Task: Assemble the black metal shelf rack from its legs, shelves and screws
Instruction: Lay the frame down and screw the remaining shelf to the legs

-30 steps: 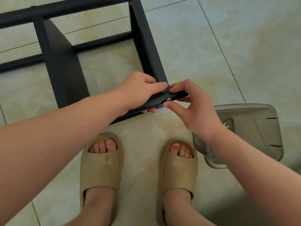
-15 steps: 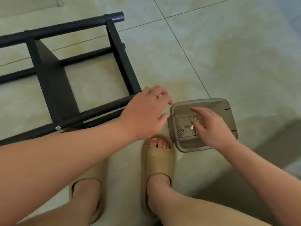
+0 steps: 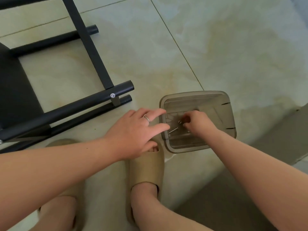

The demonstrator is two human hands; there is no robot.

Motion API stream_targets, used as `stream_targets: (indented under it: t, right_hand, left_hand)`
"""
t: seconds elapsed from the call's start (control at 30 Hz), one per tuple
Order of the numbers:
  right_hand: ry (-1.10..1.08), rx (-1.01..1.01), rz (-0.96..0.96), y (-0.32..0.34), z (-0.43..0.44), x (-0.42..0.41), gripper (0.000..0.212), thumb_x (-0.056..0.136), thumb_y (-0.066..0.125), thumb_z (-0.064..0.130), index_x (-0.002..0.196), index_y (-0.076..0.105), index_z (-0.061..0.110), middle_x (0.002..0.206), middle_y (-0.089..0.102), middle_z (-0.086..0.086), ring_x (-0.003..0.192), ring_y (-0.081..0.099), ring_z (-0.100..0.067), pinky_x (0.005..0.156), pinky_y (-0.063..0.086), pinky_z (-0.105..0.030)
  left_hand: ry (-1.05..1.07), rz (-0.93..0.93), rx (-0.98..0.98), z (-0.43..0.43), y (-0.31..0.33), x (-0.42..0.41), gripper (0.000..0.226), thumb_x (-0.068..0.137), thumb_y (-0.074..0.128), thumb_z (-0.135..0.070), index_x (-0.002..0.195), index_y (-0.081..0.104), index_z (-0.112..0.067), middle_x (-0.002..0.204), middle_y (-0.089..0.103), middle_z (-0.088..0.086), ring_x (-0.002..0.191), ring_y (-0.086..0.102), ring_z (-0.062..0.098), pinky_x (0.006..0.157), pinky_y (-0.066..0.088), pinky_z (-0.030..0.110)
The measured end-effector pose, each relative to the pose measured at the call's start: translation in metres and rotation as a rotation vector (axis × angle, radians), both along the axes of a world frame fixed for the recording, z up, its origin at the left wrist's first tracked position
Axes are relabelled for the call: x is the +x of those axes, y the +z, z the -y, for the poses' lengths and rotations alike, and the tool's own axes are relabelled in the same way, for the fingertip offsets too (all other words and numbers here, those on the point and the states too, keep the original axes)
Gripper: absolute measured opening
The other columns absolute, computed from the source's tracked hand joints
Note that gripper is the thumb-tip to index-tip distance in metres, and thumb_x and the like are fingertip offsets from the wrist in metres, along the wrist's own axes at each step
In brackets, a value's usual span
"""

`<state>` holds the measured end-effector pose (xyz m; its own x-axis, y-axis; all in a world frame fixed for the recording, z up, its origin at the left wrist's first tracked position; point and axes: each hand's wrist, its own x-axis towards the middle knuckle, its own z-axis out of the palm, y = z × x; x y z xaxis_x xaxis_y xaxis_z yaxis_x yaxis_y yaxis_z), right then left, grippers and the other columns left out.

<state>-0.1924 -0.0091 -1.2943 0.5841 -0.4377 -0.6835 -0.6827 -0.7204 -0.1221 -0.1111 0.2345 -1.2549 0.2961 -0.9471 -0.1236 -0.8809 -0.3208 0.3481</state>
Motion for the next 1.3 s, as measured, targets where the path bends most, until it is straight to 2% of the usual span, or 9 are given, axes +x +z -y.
stream_targets:
  t: [0.27,0.53,0.67,0.87,0.97,1.03,1.1,1.17,1.3]
  right_hand:
    - [0.221,-0.04,0.107,-0.013,0.0,0.009,0.018,0.091,0.064,0.012,0.108,0.062,0.007,0.113,0.066,-0.014,0.106,0.06,-0.036,0.086,0.052,-0.044]
    - [0.348,-0.069,0.064,-0.006,-0.01,0.01,0.023,0.093,0.056,0.015,0.114,0.061,0.006,0.115,0.058,-0.013,0.105,0.059,-0.04,0.087,0.052,-0.048]
    - [0.295,-0.056,0.137,-0.001,-0.015,0.006,0.014,0.091,0.056,0.012,0.103,0.057,0.004,0.105,0.061,-0.015,0.097,0.058,-0.039,0.081,0.051,-0.049]
    - [0.024,0.035,0.388,0.032,-0.021,0.003,0.009,0.087,0.063,0.01,0.095,0.06,0.011,0.083,0.063,-0.001,0.08,0.06,-0.022,0.072,0.053,-0.036]
    - [-0.067,0.058,0.527,0.059,-0.028,0.013,0.009,0.087,0.065,0.009,0.093,0.064,0.015,0.078,0.063,0.007,0.074,0.06,-0.012,0.073,0.052,-0.026]
    - [-0.15,0.108,0.647,0.08,-0.038,0.023,0.01,0.087,0.065,0.007,0.09,0.065,0.017,0.077,0.064,0.007,0.07,0.058,-0.009,0.067,0.051,-0.022]
    - [-0.218,0.232,0.768,0.1,-0.054,0.034,0.014,0.089,0.067,0.004,0.09,0.067,0.018,0.077,0.065,0.006,0.069,0.058,-0.007,0.065,0.048,-0.018]
    - [-0.221,0.367,0.855,0.117,-0.075,0.045,0.02,0.09,0.068,0.001,0.09,0.07,0.02,0.079,0.068,0.006,0.069,0.059,-0.004,0.065,0.046,-0.014]
    - [-0.035,0.488,0.937,0.14,-0.117,0.064,0.033,0.089,0.07,-0.002,0.092,0.071,0.03,0.088,0.071,0.006,0.08,0.066,-0.006,0.074,0.048,-0.015]
  left_hand:
    - [0.057,-0.01,-0.078,0.0,-0.011,-0.004,0.053,0.082,0.073,-0.04,0.132,0.056,-0.032,0.15,0.042,0.006,0.113,0.055,0.032,0.081,0.05,0.043]
    - [0.052,-0.004,-0.077,0.0,-0.009,-0.006,0.052,0.084,0.071,-0.039,0.133,0.056,-0.03,0.152,0.04,0.006,0.115,0.055,0.031,0.081,0.05,0.042]
    - [0.054,-0.074,-0.054,-0.001,-0.005,-0.006,0.055,0.088,0.067,-0.039,0.14,0.05,-0.034,0.16,0.03,0.001,0.12,0.053,0.03,0.085,0.049,0.044]
    - [0.083,-0.242,-0.043,-0.001,0.002,-0.004,0.053,0.096,0.051,-0.044,0.147,0.038,-0.04,0.165,0.013,-0.01,0.133,0.041,0.022,0.098,0.044,0.04]
    - [0.253,-0.461,-0.132,-0.002,0.011,-0.002,0.048,0.099,0.05,-0.04,0.146,0.041,-0.035,0.159,0.028,-0.011,0.135,0.039,0.012,0.105,0.04,0.03]
    - [0.518,-0.73,-0.158,0.004,0.022,0.008,0.039,0.1,0.051,-0.038,0.137,0.052,-0.029,0.144,0.049,-0.009,0.125,0.049,0.008,0.098,0.041,0.019]
    - [0.857,-1.146,-0.132,0.008,0.038,0.025,0.031,0.101,0.051,-0.04,0.12,0.064,-0.019,0.126,0.065,-0.001,0.11,0.064,0.015,0.094,0.051,0.029]
    - [1.049,-1.516,-0.125,0.005,0.053,0.045,0.034,0.101,0.049,-0.045,0.111,0.067,-0.017,0.115,0.072,0.003,0.102,0.069,0.017,0.088,0.056,0.034]
    - [1.118,-1.871,-0.301,-0.014,0.074,0.069,0.053,0.104,0.042,-0.047,0.115,0.067,-0.002,0.106,0.074,0.01,0.096,0.072,0.021,0.086,0.057,0.036]
